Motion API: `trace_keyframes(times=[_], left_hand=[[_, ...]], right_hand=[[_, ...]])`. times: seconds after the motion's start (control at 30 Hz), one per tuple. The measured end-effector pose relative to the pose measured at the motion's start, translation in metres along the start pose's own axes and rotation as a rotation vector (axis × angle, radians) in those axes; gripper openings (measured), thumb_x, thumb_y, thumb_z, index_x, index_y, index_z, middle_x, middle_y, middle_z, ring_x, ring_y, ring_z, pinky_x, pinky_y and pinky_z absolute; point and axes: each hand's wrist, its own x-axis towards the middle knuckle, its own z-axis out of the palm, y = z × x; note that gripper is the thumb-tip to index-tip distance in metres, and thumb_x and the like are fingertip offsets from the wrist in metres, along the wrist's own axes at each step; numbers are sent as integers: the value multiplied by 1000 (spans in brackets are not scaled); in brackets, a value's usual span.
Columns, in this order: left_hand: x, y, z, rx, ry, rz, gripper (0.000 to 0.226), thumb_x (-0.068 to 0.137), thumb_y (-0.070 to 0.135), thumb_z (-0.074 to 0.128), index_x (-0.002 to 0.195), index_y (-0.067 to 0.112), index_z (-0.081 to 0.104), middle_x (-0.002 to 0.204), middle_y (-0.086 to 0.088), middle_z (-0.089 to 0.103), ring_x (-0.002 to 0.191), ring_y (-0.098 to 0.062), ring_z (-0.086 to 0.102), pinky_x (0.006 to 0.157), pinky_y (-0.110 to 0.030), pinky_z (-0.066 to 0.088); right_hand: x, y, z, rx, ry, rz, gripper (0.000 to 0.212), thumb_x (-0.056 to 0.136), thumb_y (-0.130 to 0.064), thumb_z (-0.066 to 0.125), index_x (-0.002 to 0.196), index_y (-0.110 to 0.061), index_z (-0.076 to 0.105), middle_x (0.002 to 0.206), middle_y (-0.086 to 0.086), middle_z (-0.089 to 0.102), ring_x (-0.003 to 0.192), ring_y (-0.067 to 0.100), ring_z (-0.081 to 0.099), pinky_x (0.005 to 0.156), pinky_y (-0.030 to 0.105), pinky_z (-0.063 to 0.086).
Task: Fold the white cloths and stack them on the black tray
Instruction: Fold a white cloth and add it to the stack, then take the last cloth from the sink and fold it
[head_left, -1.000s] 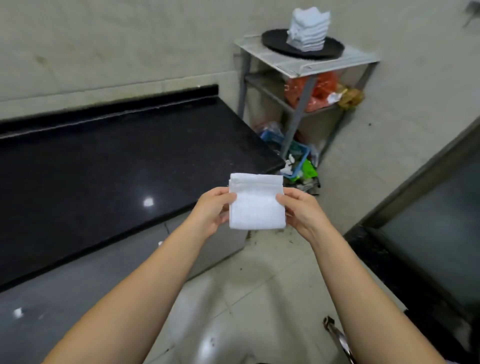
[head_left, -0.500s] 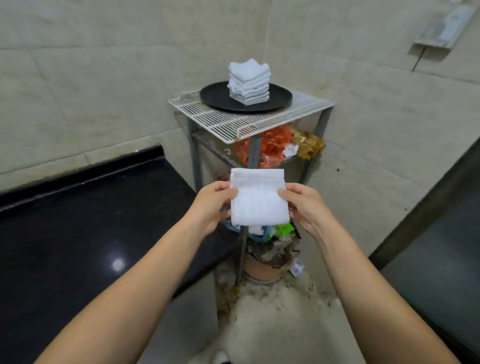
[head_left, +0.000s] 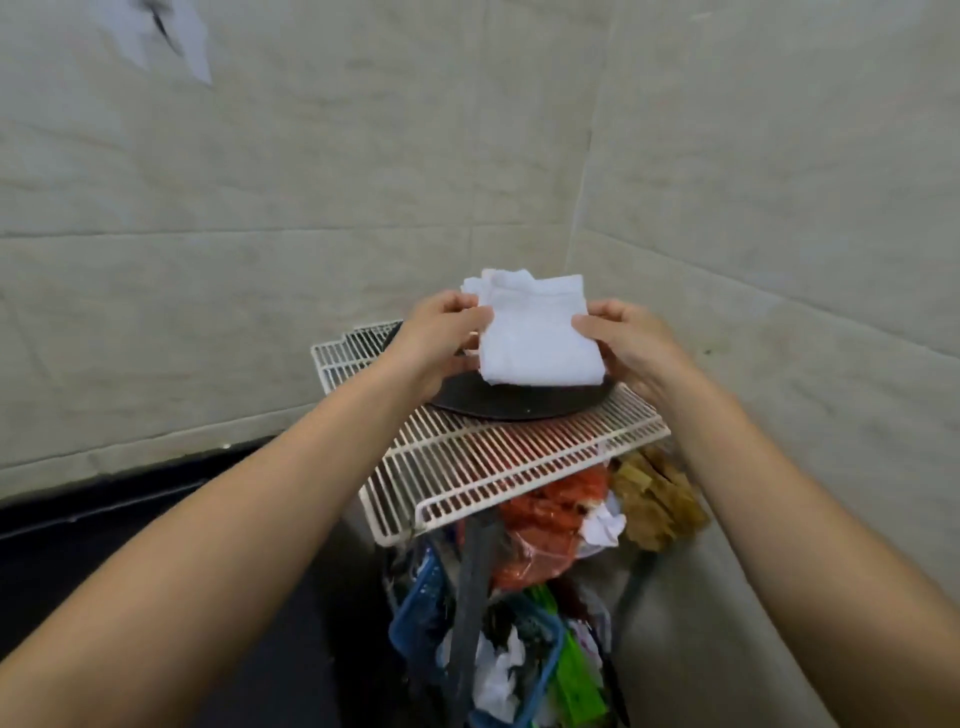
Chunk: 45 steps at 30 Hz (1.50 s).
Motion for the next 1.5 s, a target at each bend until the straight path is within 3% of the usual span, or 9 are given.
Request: trace_keyframes(times=[0.13,0.37,0.47,0.63,0.7,0.77,0.97,1.2,1.5], left_hand=[[91,17,13,8,145,-18,10,92,9,54,84,13,50,80,-3,58,66,-15,57,64,-30,51],[159,-2,16,37,328,-167,15,91,5,55,84,10,43,69,-3,54,60,-13,58,48,-23,54],[163,-23,13,99,338,-196,24,90,6,58,75,14,41,70,-3,54,59,-13,57,44,-21,51],[161,-37,8,199,382,-197,18,89,13,61,90,13,43,73,-3,55,61,-13,55,47,-21,50],[151,-33,2,237,411,-192,17,90,19,60,91,14,43,74,-1,55,58,-11,53,46,-19,44],[131,-27,-9,256,453,-175,16,92,22,57,87,16,43,77,-1,53,59,-10,51,50,-20,41],[0,-5,-70,306,546,-97,10,95,20,51,89,16,44,77,-1,55,59,-11,51,53,-23,39],[-262,-16,-182,594,855,-163,11,94,19,51,103,12,49,78,-1,58,58,-12,53,50,-22,42],[-601,-53,-263,920,1323,-520,18,93,26,51,107,14,55,90,-1,61,84,-19,56,73,-27,40]], right_hand=[[109,-24,-7,-98,-126,-35,16,91,-8,57,78,-17,57,79,2,59,64,11,55,52,21,44],[210,0,-2,-163,-298,53,23,89,0,57,70,-11,53,50,-2,54,32,2,48,34,11,35],[219,23,-3,-229,-346,76,20,89,-4,59,71,-14,56,61,2,53,43,9,50,38,14,36],[217,28,-1,-214,-356,45,12,90,-9,61,80,-14,57,68,3,55,50,7,51,41,14,41],[212,22,-2,-250,-298,4,7,89,-15,64,93,-11,59,77,2,58,62,10,55,49,17,45],[201,11,0,-379,-202,-99,26,87,-21,65,110,-10,59,94,3,59,82,16,59,67,20,46],[102,-31,67,-568,-237,-459,33,89,-23,55,119,-10,58,118,9,60,108,23,57,86,27,39],[-116,-3,252,-559,-660,-715,27,90,-26,54,109,-10,63,110,14,62,102,30,59,90,40,48],[-445,60,417,-655,-1193,-1152,42,97,-37,42,134,-18,42,130,5,49,120,26,46,94,42,39]])
